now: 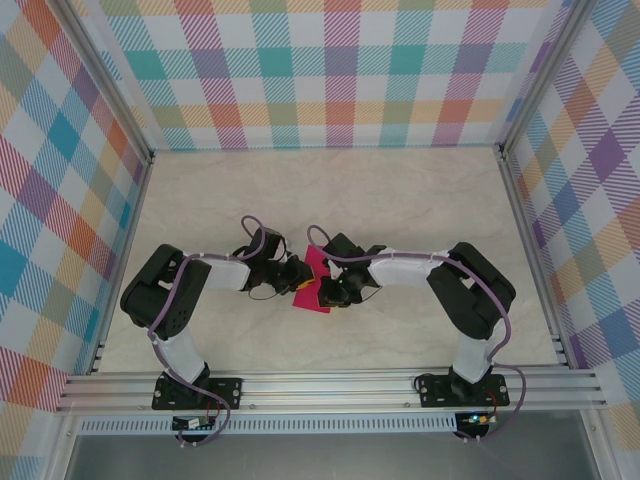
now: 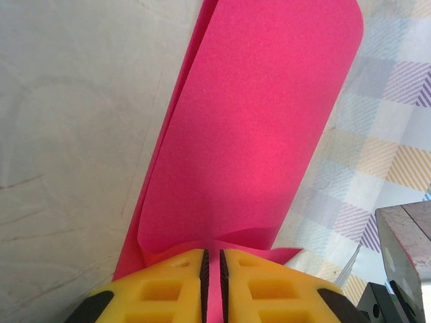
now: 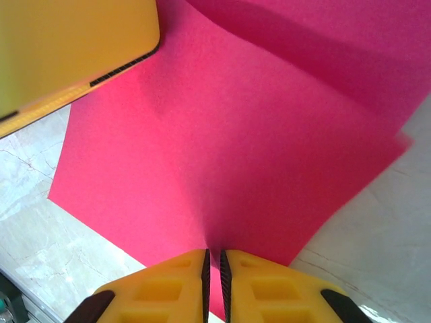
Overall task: Fold a paper plane with a square sheet of paper (pick it up from the middle)
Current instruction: Fold the triangle a second time at the center of the table.
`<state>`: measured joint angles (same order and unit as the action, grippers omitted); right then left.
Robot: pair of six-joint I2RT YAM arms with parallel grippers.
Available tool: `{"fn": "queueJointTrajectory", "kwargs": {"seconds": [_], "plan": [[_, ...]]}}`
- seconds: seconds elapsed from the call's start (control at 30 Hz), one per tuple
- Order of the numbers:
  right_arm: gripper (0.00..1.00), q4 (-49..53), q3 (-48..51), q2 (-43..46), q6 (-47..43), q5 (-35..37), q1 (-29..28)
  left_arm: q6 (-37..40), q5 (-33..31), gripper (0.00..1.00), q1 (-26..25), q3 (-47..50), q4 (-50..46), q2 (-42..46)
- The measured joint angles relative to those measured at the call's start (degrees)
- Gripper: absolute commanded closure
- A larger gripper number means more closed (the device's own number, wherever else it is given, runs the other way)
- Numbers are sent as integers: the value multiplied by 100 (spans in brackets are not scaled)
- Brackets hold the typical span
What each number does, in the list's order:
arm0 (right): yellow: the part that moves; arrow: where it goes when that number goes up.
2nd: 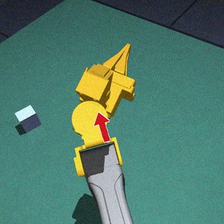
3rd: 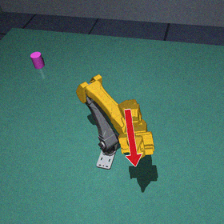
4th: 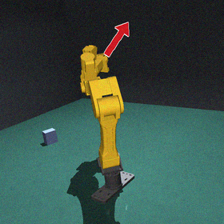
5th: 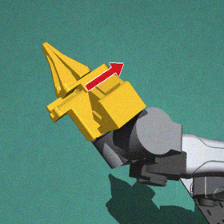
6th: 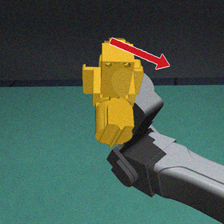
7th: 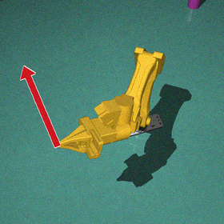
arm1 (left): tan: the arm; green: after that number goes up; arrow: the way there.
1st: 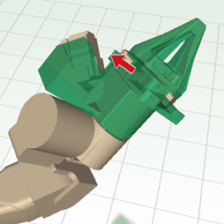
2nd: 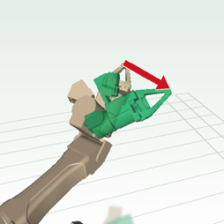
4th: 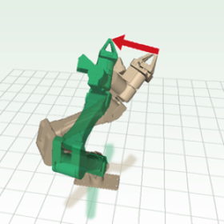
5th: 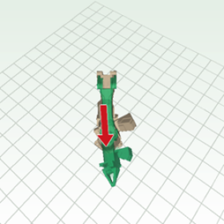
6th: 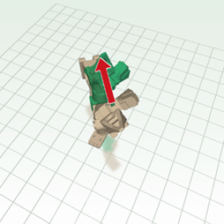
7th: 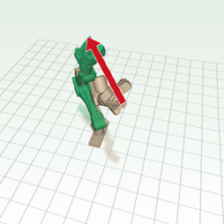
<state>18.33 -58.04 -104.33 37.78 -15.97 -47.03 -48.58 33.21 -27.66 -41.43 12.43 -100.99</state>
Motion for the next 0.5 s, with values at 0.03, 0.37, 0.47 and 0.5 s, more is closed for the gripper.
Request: {"fn": "queueJointTrajectory", "kwargs": {"seconds": [0.03, 0.37, 0.47, 0.5], "plan": [[84, -11, 7, 0, 0, -15, 13, 0, 7, 85, 0, 0, 0, 0], [82, -181, 101, 330, 118, -293, 50, 20, 17, 85, 2, -2, 0, -11], [82, -367, 107, 385, 238, -428, 76, 20, 17, 86, 2, -2, 0, -11], [82, -415, 107, 380, 291, -468, 96, 20, 17, 86, 2, -2, 0, -11]]}}
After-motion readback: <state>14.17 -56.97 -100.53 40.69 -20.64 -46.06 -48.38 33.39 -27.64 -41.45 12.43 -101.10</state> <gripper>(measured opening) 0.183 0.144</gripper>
